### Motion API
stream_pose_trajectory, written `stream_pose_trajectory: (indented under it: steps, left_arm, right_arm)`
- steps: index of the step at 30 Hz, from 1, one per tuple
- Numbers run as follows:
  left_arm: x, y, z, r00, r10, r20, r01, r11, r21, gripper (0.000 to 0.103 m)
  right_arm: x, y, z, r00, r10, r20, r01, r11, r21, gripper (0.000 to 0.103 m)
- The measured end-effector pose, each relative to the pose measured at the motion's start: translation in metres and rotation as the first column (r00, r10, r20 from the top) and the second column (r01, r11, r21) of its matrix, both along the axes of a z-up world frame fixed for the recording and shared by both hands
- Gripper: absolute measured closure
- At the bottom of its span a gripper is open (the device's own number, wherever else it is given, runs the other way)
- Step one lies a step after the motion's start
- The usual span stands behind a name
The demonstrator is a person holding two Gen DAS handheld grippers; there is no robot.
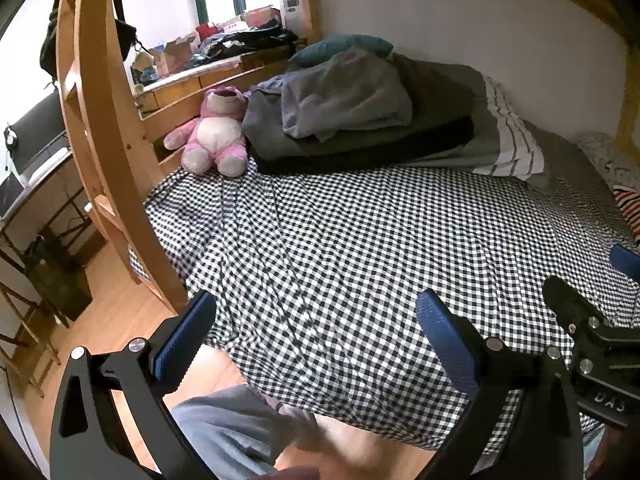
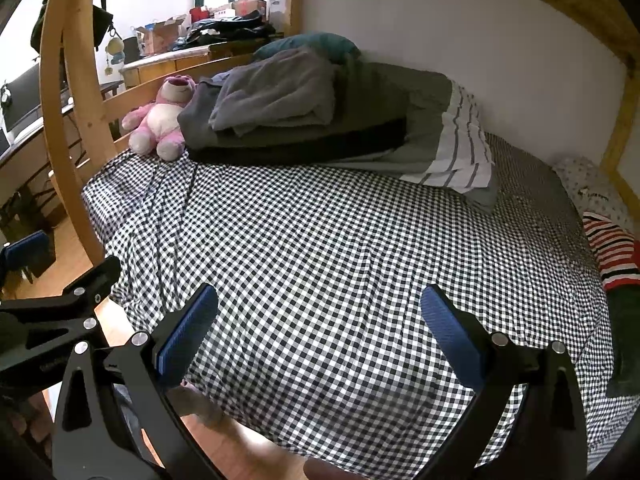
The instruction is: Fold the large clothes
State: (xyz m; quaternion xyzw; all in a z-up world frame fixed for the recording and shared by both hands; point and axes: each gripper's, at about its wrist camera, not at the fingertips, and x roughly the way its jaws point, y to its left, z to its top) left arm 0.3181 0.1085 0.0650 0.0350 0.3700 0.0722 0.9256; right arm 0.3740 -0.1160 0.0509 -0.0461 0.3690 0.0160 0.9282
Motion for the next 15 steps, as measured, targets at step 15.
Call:
stream_pose_trajectory:
  steps: [15]
  left_arm:
    - [0.0016,0.0032,-0.0015,1.0,0.003,-0.003,-0.004,1.0,-0.012,0.004]
  right_arm:
    - [-0.0004,-0.0001,-0.0029,1.0,-0.005,-0.006,0.005,1.0,0.018,0.003]
